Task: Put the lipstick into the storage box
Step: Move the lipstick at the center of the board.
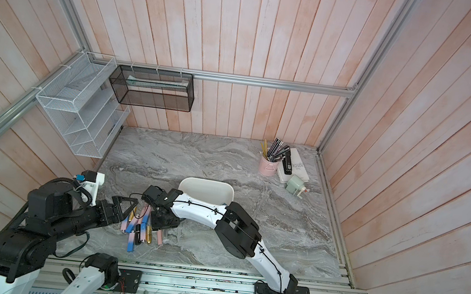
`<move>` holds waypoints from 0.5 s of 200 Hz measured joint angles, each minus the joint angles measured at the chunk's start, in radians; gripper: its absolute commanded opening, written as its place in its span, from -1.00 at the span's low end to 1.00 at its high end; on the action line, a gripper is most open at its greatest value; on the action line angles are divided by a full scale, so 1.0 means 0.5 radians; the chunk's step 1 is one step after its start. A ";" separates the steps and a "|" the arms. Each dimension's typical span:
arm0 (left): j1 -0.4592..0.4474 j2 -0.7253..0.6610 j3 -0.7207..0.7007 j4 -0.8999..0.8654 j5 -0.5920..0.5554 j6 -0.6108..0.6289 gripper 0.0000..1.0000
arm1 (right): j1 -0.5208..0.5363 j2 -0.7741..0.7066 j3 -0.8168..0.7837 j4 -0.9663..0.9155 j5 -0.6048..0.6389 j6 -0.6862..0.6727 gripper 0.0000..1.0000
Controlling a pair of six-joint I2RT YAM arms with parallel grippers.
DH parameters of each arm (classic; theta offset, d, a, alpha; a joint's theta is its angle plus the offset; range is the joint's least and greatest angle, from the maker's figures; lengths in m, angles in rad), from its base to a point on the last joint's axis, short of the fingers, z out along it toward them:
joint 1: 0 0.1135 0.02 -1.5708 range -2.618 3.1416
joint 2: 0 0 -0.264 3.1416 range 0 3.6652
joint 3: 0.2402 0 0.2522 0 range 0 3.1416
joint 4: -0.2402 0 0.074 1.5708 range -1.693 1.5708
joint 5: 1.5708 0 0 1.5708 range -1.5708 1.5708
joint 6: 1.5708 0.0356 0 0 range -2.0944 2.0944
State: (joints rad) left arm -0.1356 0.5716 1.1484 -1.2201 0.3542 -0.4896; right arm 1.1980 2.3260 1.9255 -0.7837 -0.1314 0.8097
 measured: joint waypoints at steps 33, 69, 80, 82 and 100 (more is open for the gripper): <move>0.000 -0.037 -0.030 -0.017 0.018 0.000 0.96 | 0.005 -0.039 -0.103 0.021 0.031 0.029 -0.10; 0.000 -0.037 -0.034 -0.027 0.024 -0.001 0.96 | 0.005 -0.089 -0.188 0.059 0.044 0.035 -0.15; 0.000 -0.037 -0.034 -0.028 0.024 -0.001 0.96 | 0.005 -0.100 -0.210 0.065 0.045 0.034 -0.14; 0.000 -0.037 -0.034 -0.028 0.023 -0.001 0.96 | 0.005 -0.103 -0.214 0.066 0.045 0.034 -0.14; 0.000 -0.037 -0.035 -0.027 0.023 -0.001 0.96 | 0.004 -0.134 -0.262 0.073 0.045 0.027 -0.11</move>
State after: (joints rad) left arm -0.1356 0.5529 1.1309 -1.2339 0.3656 -0.4900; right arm 1.1999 2.2589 1.7947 -0.7471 -0.1089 0.8234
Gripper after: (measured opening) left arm 0.979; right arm 0.433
